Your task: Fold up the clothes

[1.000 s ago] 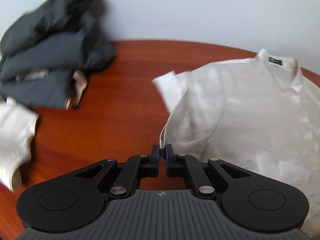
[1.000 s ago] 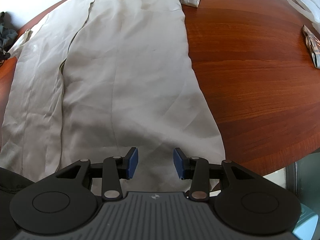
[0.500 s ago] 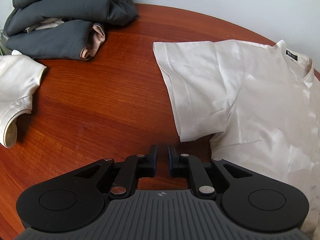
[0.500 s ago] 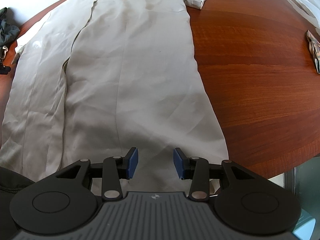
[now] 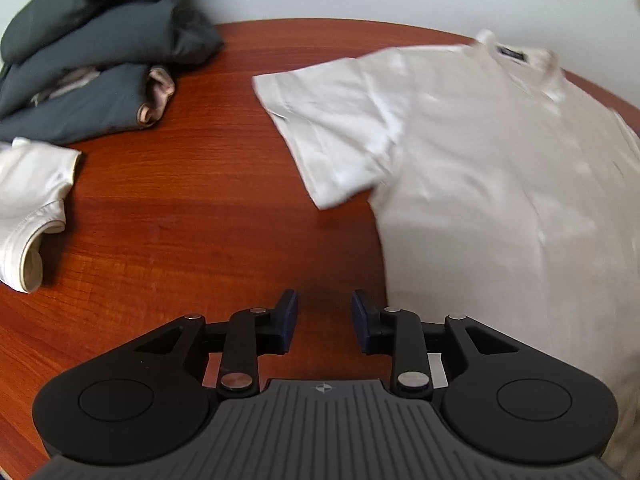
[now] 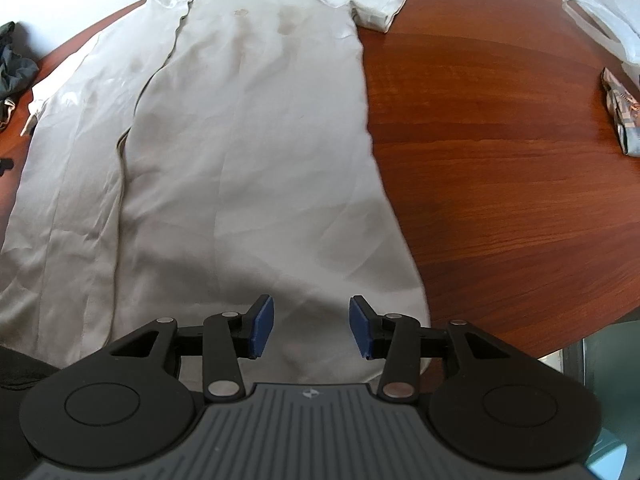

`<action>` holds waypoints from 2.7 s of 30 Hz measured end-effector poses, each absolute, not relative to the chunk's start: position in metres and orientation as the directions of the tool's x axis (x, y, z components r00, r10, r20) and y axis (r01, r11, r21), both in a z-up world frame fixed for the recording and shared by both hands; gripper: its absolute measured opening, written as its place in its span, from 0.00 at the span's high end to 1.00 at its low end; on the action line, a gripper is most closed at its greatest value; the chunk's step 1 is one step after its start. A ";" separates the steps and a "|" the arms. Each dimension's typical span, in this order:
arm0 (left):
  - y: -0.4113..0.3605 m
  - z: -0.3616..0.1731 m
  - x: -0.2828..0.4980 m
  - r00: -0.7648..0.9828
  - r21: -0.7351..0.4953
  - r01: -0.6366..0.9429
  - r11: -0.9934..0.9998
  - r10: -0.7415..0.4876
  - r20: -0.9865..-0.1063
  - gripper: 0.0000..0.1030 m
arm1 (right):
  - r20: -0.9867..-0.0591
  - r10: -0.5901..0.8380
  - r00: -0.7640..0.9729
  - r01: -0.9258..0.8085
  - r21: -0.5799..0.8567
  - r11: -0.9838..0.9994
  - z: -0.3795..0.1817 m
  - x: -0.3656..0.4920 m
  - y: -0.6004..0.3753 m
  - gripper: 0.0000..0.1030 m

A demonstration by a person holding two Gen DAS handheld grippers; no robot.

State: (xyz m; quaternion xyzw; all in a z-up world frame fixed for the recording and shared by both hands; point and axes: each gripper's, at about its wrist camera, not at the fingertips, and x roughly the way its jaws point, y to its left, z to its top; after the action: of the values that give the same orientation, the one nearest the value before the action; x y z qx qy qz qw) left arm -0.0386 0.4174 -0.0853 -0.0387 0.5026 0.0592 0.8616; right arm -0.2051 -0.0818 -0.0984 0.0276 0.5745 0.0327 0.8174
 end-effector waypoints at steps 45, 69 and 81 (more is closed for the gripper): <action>0.357 -0.075 -0.265 0.438 -0.065 -0.174 0.983 0.018 -0.899 0.62 | -0.909 0.125 0.397 -0.244 0.027 0.969 -0.109 -0.283 -0.131 0.69; 0.346 -0.074 -0.296 0.449 -0.025 -0.254 0.967 0.094 -0.889 0.61 | -0.897 0.160 0.413 -0.245 0.061 0.968 -0.102 -0.292 -0.156 0.97; 0.352 -0.071 -0.284 0.451 -0.016 -0.206 0.978 0.081 -0.889 0.61 | -0.901 0.152 0.406 -0.258 0.046 0.965 -0.117 -0.279 -0.133 0.76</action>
State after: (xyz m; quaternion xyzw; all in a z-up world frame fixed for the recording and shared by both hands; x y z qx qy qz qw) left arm -0.2843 0.3520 -0.0705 -0.0608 0.5172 0.0844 0.8495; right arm -0.2788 -0.1327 -0.1170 -0.0503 0.5311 0.1225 0.8369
